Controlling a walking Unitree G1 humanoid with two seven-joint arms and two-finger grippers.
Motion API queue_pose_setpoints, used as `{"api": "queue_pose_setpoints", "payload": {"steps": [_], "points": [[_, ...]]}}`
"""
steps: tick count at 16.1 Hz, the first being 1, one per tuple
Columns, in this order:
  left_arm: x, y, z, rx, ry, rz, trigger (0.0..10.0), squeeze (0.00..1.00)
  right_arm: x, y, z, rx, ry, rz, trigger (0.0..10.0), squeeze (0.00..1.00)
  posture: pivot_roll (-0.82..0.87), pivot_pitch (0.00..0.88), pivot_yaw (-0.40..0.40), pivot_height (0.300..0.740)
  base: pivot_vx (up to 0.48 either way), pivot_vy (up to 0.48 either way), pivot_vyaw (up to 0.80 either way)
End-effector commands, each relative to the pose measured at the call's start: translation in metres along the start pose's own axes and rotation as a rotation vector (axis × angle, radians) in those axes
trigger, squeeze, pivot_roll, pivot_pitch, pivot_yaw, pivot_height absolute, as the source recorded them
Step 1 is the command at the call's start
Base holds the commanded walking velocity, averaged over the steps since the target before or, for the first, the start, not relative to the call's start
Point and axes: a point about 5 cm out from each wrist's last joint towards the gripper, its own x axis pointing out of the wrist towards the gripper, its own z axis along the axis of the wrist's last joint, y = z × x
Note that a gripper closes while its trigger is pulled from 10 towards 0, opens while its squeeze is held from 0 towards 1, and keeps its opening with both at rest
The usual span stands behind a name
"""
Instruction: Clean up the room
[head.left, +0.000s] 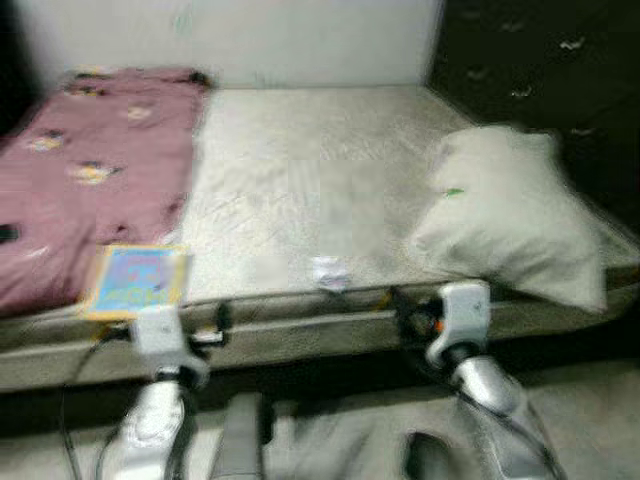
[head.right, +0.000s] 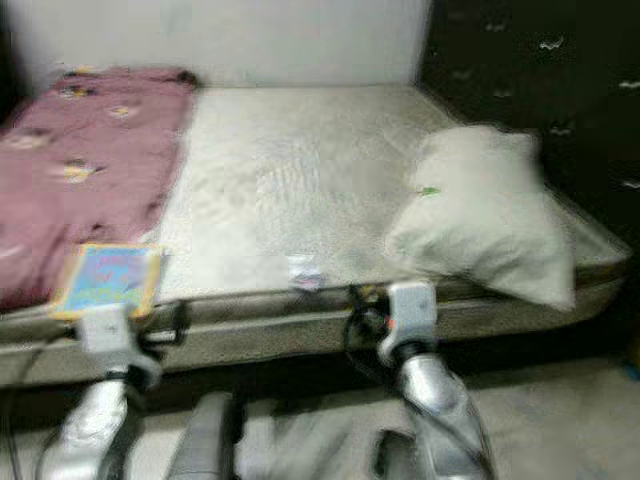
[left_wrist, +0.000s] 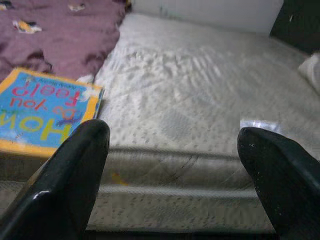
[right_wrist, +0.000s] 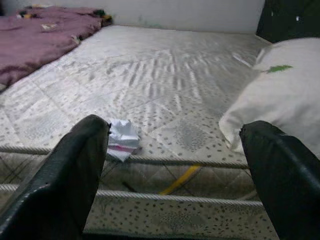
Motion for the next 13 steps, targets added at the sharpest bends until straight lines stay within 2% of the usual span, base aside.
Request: {"api": "queue_pose_setpoints", "payload": {"steps": [1,2,7,13], "points": [[0.0018,0.0035,0.0041,0.014,-0.009,-0.003,10.0,0.00,0.0013,0.0066,0.0027,-0.002,-0.012,0.026,10.0,0.00,0.03,0.012,0.004,0.590,0.000,0.000,0.80],[0.0013,0.0030,0.0034,0.013,-0.007,-0.010,10.0,0.00,0.0003,0.0055,0.0023,0.020,-0.012,0.018,10.0,0.00,0.03,0.011,0.006,0.590,0.000,0.000,0.79],[0.0006,0.0019,0.0018,0.009,0.001,-0.016,10.0,0.00,-0.0002,0.0048,0.0009,0.028,-0.003,0.025,10.0,0.00,0.03,0.010,0.001,0.590,0.000,0.000,0.00],[0.0012,0.0008,0.0022,0.005,0.002,-0.019,10.0,0.00,0.0006,0.0047,0.0012,0.031,0.003,0.029,10.0,0.00,0.03,0.018,-0.002,0.590,0.256,0.000,0.00]]}}
